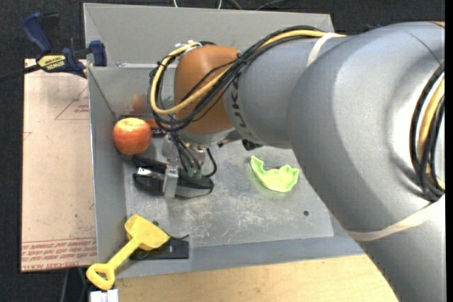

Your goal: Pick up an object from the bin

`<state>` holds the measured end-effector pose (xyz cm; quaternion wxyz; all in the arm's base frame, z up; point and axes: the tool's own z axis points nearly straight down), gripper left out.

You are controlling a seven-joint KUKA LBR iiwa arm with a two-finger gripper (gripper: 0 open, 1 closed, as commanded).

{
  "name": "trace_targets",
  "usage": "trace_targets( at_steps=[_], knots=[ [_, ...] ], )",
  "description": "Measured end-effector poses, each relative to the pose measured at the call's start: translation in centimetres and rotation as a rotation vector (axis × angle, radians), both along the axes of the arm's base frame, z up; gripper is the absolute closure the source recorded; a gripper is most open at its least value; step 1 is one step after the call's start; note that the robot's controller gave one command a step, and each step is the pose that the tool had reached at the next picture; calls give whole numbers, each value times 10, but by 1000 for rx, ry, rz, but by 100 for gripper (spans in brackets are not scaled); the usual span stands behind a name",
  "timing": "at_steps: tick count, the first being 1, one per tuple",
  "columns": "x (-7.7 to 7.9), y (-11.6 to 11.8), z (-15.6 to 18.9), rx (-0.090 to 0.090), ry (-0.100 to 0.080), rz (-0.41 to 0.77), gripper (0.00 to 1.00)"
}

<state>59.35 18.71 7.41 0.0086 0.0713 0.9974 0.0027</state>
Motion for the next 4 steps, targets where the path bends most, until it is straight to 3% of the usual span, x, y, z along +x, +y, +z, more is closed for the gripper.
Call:
trace_targets(
  at_steps=[1, 2, 3, 4],
  knots=[
    [-3, 32, 0, 0, 4, -8, 0],
    [30, 35, 58, 0, 2, 145, 0],
    [38, 34, 71, 1, -3, 156, 0],
    [27, 43, 42, -2, -16, 351, 0]
  ],
)
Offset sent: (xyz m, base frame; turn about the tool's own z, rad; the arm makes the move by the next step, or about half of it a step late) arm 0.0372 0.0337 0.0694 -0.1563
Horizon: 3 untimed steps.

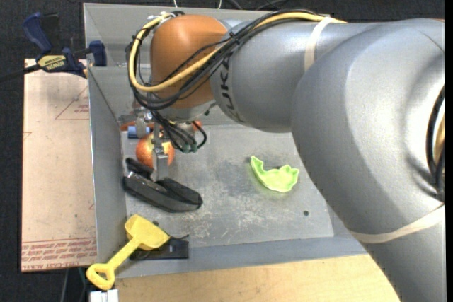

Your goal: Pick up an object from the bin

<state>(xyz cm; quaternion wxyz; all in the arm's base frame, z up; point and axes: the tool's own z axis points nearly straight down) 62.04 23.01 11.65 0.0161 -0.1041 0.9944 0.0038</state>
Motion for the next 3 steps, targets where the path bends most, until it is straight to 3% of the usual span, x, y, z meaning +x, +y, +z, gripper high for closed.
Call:
trace_targets(
  at_steps=[1, 2, 3],
  knots=[
    [23, 21, -45, -11, 13, 267, 0],
    [3, -1, 30, -5, 11, 175, 0],
    [16, -1, -9, 5, -1, 11, 0]
  ],
)
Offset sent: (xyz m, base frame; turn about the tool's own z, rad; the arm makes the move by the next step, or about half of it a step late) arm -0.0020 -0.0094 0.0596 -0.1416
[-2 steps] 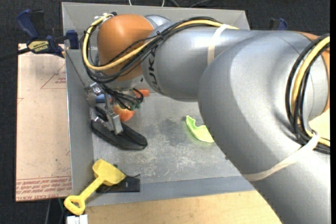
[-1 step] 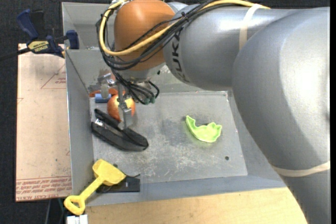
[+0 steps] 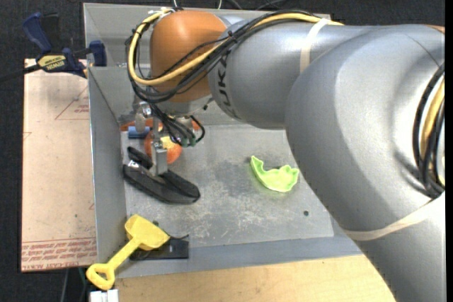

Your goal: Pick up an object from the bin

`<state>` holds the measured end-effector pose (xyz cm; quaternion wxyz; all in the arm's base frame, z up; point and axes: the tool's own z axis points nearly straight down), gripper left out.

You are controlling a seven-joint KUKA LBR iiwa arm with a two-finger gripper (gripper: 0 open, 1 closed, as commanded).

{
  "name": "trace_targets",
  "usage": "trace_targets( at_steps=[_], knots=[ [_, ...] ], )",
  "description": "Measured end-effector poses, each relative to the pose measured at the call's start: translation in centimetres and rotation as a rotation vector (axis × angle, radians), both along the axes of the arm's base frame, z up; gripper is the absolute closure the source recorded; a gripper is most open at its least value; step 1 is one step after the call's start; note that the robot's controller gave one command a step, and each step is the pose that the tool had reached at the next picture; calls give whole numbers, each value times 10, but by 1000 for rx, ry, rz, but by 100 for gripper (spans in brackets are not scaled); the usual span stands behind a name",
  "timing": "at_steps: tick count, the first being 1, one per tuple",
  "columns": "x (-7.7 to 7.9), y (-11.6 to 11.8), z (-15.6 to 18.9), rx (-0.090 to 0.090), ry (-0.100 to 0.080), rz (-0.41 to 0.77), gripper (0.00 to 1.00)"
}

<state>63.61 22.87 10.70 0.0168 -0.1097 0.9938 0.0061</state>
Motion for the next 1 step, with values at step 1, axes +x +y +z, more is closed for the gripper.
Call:
trace_targets(
  at_steps=[1],
  knots=[
    [-31, -40, -10, -5, 4, 131, 0]
  ],
)
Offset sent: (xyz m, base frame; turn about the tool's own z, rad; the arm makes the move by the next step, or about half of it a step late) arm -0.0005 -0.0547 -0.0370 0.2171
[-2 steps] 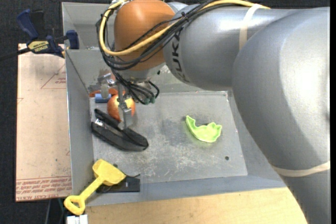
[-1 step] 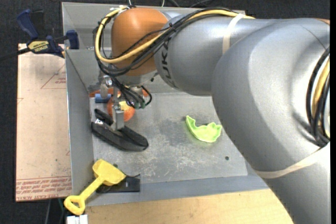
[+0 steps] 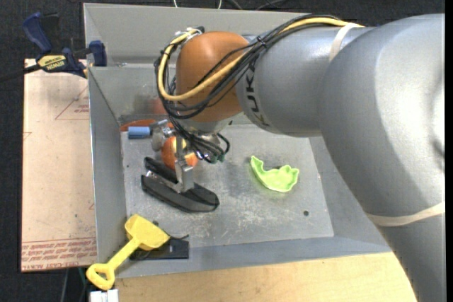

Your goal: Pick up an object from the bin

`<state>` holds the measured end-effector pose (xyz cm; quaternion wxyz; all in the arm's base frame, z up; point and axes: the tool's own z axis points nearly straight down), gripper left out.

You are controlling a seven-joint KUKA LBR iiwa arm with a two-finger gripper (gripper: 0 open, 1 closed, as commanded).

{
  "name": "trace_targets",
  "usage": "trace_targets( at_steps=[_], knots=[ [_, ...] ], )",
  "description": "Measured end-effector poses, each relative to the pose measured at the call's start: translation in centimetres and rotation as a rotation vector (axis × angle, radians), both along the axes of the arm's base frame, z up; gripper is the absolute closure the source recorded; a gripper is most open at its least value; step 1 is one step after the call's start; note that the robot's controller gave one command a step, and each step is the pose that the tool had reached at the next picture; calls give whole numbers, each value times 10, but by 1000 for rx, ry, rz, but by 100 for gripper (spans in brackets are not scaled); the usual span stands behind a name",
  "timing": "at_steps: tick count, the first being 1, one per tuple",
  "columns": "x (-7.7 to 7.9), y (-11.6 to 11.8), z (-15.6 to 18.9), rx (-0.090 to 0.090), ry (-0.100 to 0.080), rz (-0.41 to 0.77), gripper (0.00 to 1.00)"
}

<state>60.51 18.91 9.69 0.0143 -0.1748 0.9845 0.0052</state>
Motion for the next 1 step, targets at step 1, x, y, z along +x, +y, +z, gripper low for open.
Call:
trace_targets(
  at_steps=[1],
  knots=[
    [7, -14, -5, -4, -5, 172, 0]
  ],
)
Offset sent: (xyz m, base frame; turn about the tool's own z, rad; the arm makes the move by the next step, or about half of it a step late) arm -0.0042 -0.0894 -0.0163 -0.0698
